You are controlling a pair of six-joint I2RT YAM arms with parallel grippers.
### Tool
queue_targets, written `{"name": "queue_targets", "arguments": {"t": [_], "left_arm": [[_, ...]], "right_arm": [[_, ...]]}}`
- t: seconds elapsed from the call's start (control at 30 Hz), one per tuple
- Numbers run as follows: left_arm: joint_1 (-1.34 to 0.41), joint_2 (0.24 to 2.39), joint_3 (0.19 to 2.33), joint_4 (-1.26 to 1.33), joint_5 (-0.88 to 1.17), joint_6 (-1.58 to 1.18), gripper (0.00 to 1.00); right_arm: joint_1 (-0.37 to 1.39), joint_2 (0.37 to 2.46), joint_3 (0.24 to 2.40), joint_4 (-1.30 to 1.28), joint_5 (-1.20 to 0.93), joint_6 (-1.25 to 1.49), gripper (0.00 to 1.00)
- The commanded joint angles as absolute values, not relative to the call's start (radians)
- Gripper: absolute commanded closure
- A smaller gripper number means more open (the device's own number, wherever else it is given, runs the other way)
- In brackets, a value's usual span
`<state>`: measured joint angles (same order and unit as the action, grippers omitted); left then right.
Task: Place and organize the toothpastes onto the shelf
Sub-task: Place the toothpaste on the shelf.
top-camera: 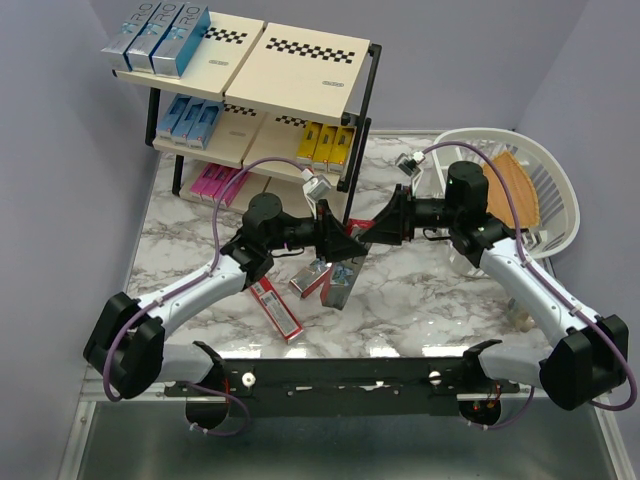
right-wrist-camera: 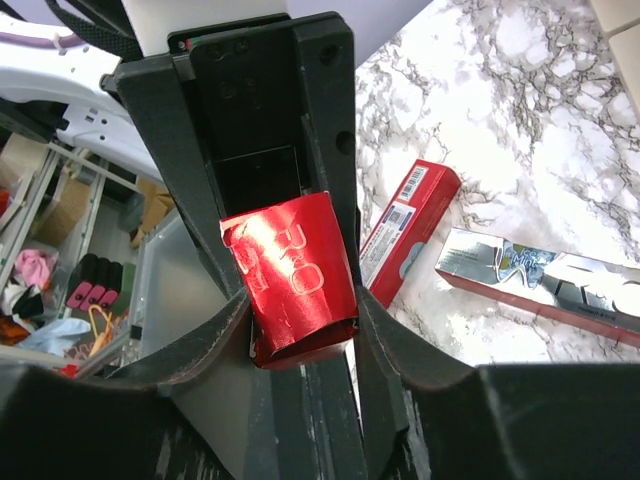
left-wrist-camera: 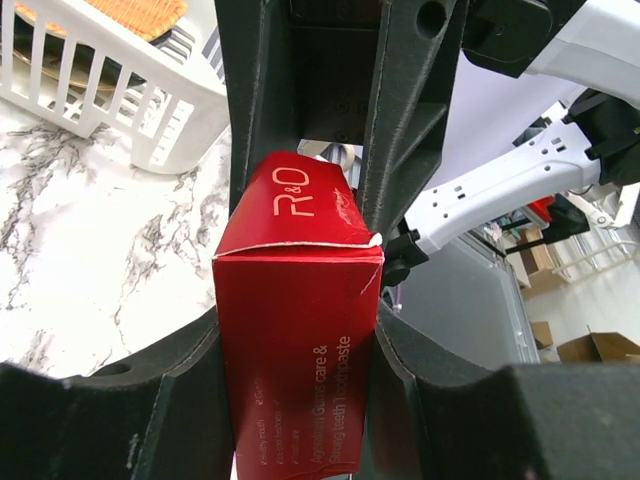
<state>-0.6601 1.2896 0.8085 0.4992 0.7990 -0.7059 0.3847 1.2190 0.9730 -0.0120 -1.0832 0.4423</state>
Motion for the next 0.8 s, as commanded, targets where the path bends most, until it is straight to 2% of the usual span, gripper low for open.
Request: {"name": "queue_targets", "arguments": {"t": [0.0, 0.27, 0.4, 0.47, 0.53, 0.77], "left_arm": [[-0.653, 1.311, 0.828, 0.545, 0.821, -0.713, 0.44], [-0.652, 1.270, 0.825, 0.408, 0.741, -0.600, 0.20], [-0.652, 1.200, 0.810, 0.338, 0.638, -0.519, 0.10], [-0.652, 1.168, 0.785, 0.325, 0.568, -0.483, 0.09], [-0.652, 1.120, 0.756, 0.307, 0.498, -0.465, 0.01], [-0.689, 0.962, 0.657, 0.278, 0.286, -0.352, 0.01]], "right_arm": [[0.383, 1.212, 0.986, -0.025, -1.121, 0.426, 0.61], [0.380, 1.193, 1.009, -0.078, -1.049, 0.431, 0.66], [0.365, 1.190, 1.028, -0.116, -0.982, 0.462, 0.68], [0.357, 1.187, 1.035, -0.138, -0.941, 0.480, 0.68], [0.341, 1.186, 1.048, -0.158, -0.910, 0.515, 0.69], [0.292, 1.212, 1.072, -0.255, -0.781, 0.639, 0.69]]}}
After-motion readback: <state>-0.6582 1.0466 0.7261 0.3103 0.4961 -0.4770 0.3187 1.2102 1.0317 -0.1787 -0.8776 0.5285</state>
